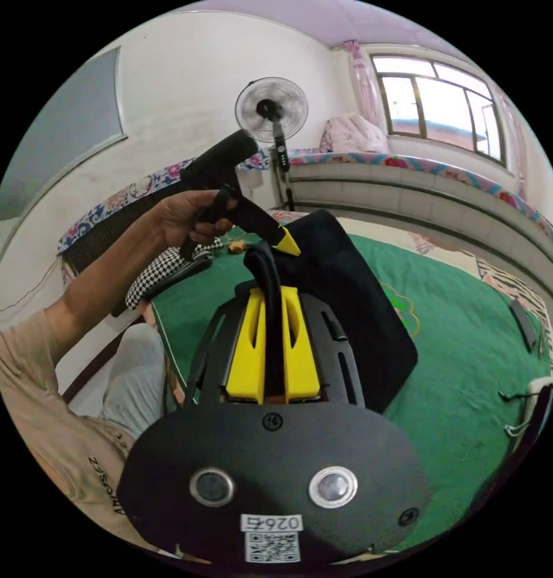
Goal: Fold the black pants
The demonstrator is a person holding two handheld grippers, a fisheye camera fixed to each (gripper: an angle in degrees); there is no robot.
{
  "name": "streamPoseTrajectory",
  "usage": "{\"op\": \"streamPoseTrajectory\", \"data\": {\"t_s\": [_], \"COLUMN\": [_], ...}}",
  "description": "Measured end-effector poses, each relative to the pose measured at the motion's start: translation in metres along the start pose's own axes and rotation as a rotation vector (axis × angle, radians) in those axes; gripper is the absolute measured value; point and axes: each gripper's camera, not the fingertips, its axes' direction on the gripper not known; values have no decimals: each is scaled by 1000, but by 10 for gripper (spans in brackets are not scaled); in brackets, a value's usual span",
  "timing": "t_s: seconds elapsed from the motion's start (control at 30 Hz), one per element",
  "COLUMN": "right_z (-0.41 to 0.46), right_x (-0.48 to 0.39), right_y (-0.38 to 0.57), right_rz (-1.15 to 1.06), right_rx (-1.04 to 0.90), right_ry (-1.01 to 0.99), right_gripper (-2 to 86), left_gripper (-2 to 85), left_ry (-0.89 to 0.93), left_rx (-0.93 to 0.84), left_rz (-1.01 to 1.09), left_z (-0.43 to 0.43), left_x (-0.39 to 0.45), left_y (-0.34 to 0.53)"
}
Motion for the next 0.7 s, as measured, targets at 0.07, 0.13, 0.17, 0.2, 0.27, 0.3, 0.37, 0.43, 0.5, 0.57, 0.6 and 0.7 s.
{"op": "streamPoseTrajectory", "data": {"t_s": [0.07, 0.13, 0.17, 0.2, 0.27, 0.3, 0.37, 0.43, 0.5, 0.57, 0.6, 0.7], "right_z": [45, 76, 96, 106, 141, 148, 174, 185, 192, 195, 195, 196], "right_x": [10, 25, 35, 41, 65, 71, 89, 96, 97, 94, 93, 82], "right_y": [-5, -6, -3, -1, 13, 16, 24, 26, 25, 23, 22, 20], "right_rz": [29, 65, 87, 99, 162, 183, 242, 258, 235, 192, 178, 78], "right_rx": [-70, -147, -225, -268, -407, -431, -499, -496, -501, -484, -475, -404], "right_ry": [-103, -154, -153, -143, -102, -109, -205, -223, -207, -151, -132, 3], "right_gripper": [7, -1, -6, -7, -9, -9, -9, -9, -9, -9, -9, -9], "left_gripper": [18, 20, 22, 25, 33, 40, 41, 21, -1, -6, -8, -9], "left_ry": [-85, -172, -187, -196, -143, -85, 10, 55, 5, -58, -106, -284], "left_rx": [-42, -94, -112, -146, -121, -76, 15, 154, 281, 434, 519, 649], "left_rz": [-66, -142, -157, -185, -216, -235, -251, -289, -326, -318, -266, -62], "left_z": [-13, -21, -21, -18, -18, -24, -41, -73, -102, -127, -138, -139], "left_x": [-29, -65, -74, -88, -104, -110, -113, -107, -94, -68, -44, 21], "left_y": [17, 32, 35, 40, 48, 54, 68, 91, 111, 129, 136, 136]}}
